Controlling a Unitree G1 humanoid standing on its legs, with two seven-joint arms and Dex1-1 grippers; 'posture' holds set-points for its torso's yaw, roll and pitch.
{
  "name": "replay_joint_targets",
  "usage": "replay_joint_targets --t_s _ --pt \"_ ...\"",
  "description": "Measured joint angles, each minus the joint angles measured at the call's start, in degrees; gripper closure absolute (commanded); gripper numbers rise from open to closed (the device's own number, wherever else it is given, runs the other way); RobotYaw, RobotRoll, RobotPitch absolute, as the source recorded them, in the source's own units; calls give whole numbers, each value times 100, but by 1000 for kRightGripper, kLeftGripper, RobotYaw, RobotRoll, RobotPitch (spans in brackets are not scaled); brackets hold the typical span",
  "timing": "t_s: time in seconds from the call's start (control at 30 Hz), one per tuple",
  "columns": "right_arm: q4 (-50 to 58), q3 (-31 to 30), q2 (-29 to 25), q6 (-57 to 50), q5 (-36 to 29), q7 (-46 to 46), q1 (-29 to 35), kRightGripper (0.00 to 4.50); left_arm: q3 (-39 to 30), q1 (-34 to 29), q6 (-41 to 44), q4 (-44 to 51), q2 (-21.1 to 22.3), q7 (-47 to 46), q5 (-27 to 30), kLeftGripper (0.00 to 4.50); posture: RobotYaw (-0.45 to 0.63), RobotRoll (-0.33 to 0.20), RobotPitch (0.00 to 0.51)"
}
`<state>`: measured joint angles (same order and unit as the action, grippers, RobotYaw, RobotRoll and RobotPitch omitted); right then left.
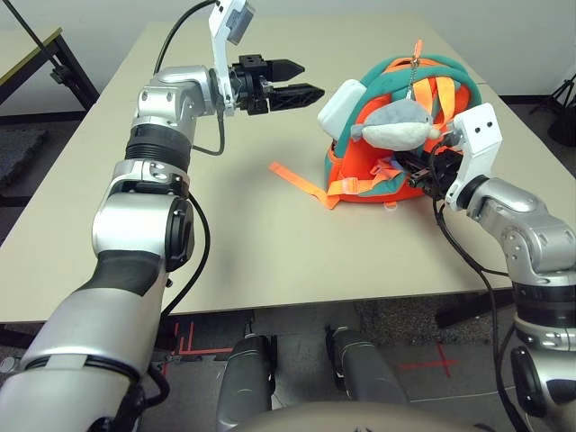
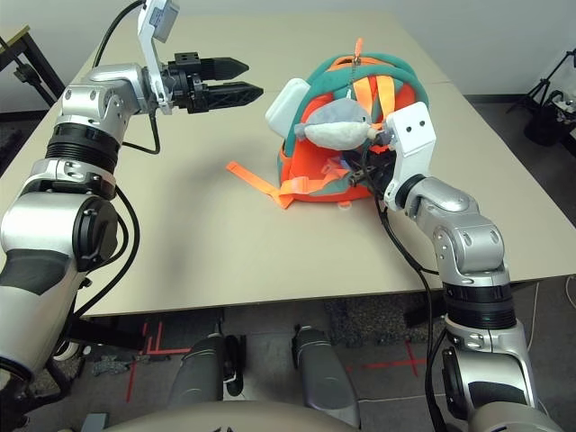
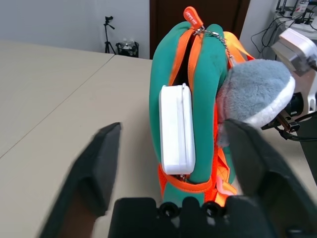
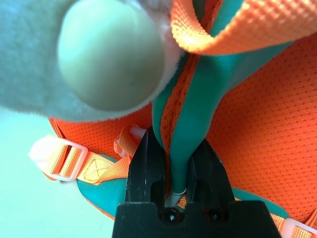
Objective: Put the pencil case into the backpack and zip it.
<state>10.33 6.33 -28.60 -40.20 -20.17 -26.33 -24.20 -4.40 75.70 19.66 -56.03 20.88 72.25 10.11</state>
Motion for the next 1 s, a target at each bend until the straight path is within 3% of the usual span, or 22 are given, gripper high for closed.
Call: replay_joint_targets --t_s 0.27,1.0 --pt "1 0 3 0 4 0 0 4244 7 0 -117 -143 -62 -21 -4 4480 -210 0 107" --pt "40 4 28 -13 9 80 19 4244 290 253 -873 -1387 -918 -736 -445 4500 -252 0 107"
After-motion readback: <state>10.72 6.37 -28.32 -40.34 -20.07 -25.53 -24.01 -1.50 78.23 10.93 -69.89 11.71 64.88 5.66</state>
